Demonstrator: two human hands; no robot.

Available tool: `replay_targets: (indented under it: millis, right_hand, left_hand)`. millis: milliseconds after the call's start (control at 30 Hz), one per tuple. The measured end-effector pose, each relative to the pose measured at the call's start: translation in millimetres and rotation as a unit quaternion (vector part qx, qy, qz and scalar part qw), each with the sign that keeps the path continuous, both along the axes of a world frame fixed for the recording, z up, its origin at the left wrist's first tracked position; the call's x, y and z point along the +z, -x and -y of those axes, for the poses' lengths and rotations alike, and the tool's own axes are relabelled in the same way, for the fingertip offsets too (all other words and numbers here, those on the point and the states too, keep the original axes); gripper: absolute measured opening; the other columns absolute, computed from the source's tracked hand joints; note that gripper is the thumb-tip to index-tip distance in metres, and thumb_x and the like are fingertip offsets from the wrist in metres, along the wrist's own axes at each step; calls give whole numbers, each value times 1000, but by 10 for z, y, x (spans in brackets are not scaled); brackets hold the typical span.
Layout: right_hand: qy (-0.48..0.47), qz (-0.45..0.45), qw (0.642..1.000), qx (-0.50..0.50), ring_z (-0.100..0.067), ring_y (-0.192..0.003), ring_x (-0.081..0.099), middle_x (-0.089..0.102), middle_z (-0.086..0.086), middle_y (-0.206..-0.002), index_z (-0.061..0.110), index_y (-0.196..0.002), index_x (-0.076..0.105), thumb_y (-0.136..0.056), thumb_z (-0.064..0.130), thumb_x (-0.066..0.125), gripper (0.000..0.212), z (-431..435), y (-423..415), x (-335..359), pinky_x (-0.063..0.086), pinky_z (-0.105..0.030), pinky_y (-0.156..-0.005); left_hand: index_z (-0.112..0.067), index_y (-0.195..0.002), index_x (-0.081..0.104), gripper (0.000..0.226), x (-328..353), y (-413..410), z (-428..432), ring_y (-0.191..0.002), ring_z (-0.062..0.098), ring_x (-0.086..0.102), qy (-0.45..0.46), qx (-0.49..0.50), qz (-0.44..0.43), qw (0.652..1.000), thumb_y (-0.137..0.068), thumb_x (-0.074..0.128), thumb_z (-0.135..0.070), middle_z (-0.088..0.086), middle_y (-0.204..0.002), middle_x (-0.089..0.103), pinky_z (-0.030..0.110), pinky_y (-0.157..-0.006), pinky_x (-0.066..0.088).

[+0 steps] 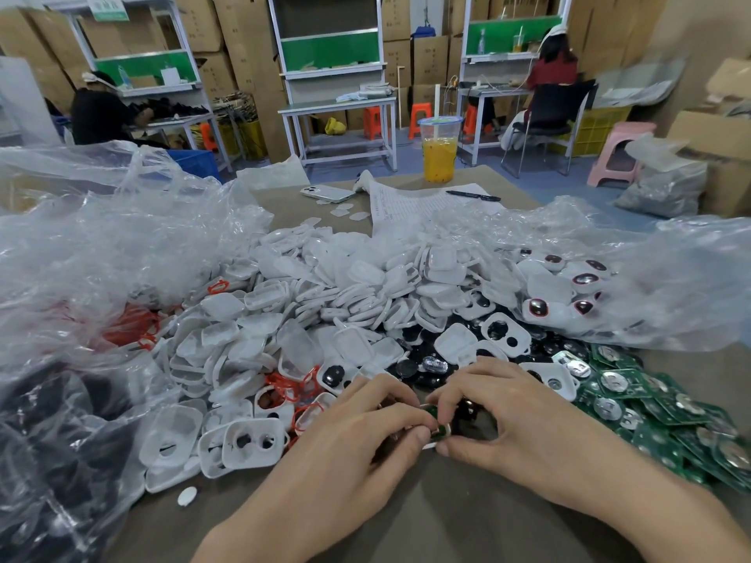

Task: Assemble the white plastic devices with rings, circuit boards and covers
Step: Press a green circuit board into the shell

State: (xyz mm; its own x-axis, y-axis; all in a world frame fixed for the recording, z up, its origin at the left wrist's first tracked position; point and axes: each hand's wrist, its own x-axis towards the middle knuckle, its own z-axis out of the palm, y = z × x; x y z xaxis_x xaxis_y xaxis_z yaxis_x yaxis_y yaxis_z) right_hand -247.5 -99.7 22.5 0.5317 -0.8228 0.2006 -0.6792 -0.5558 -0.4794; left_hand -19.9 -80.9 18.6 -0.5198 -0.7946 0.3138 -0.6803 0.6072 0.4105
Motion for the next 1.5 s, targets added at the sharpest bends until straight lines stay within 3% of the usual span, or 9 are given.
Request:
replay_targets:
  millis: [133, 333, 600, 800, 900, 967, 1133, 1267, 1500]
  right_hand:
    - [-6, -10, 1000, -10, 6, -127, 36, 51, 29, -118, 62, -92, 48, -77, 63, 68, 25, 8, 18, 0, 33, -23, -108]
    - [-5, -12, 1000, -26, 10, -133, 28, 40, 38, -120, 59, -106, 49, -72, 72, 61, 38, 23, 46, -26, 33, -22, -108]
    - [36, -24, 999, 5, 16, -128, 26, 58, 39, -115, 43, -93, 63, -80, 66, 59, 26, 56, 48, -26, 16, -6, -104]
    - [40, -35, 998, -20, 18, -139, 12, 44, 45, -132, 52, -84, 61, -81, 82, 36, 39, 10, 16, 41, 13, -9, -111]
    - [80, 20, 995, -51, 10, -137, 28, 55, 34, -128, 42, -94, 69, -92, 72, 34, 46, 2, -3, 61, 21, -14, -112]
    - [128, 39, 987, -86, 2, -128, 43, 61, 27, -121, 35, -102, 71, -97, 58, 41, 38, 14, -7, 51, 30, -20, -110]
    - [163, 38, 970, -174, -12, -113, 53, 66, 17, -112, 27, -112, 68, -98, 32, 54, 21, 104, -56, 38, 35, -28, -102]
    - [149, 23, 963, -221, -15, -117, 50, 65, 14, -116, 28, -120, 66, -98, 35, 48, 29, 169, -106, 85, 33, -30, -103]
    - [103, -56, 974, -192, -15, -127, 43, 59, 19, -126, 39, -117, 66, -97, 55, 40, 36, 319, -187, 133, 26, -33, -112]
  left_hand:
    - [-38, -114, 69, 23, 18, 10, -39, -117, 1, 49, 37, -5, 12, 999, -104, 50, -44, -27, -118, 51, 15, -94, 39]
    - [-35, -112, 67, 21, 41, -2, -26, -113, 3, 51, 59, 13, -6, 998, -103, 49, -41, -25, -115, 55, 20, -93, 42]
    - [-37, -105, 69, 19, 13, 29, -13, -107, -1, 51, 88, 2, 24, 996, -102, 51, -40, -25, -109, 56, 23, -89, 47]
    - [-35, -102, 68, 20, 4, 53, -40, -104, 2, 52, 111, 11, 27, 993, -102, 49, -42, -23, -107, 56, 27, -86, 49]
    - [-36, -114, 66, 27, 6, 34, -39, -107, 7, 53, 86, 50, -49, 994, -105, 42, -43, -21, -109, 54, 24, -90, 44]
    - [-35, -117, 66, 31, 20, 1, -25, -107, 9, 54, 79, 96, -97, 987, -105, 39, -44, -21, -107, 54, 22, -92, 41]
    - [-34, -115, 66, 38, 29, -78, 43, -100, 5, 51, 90, 175, -65, 978, -103, 33, -49, -22, -106, 56, 23, -90, 39]
    - [-32, -114, 68, 32, 11, -85, 41, -94, 7, 48, 97, 195, -43, 975, -103, 40, -43, -18, -106, 58, 28, -87, 41]
    - [-36, -114, 66, 48, 16, -80, 42, -98, 7, 49, 70, 195, -59, 977, -103, 23, -56, -21, -109, 56, 30, -92, 40]
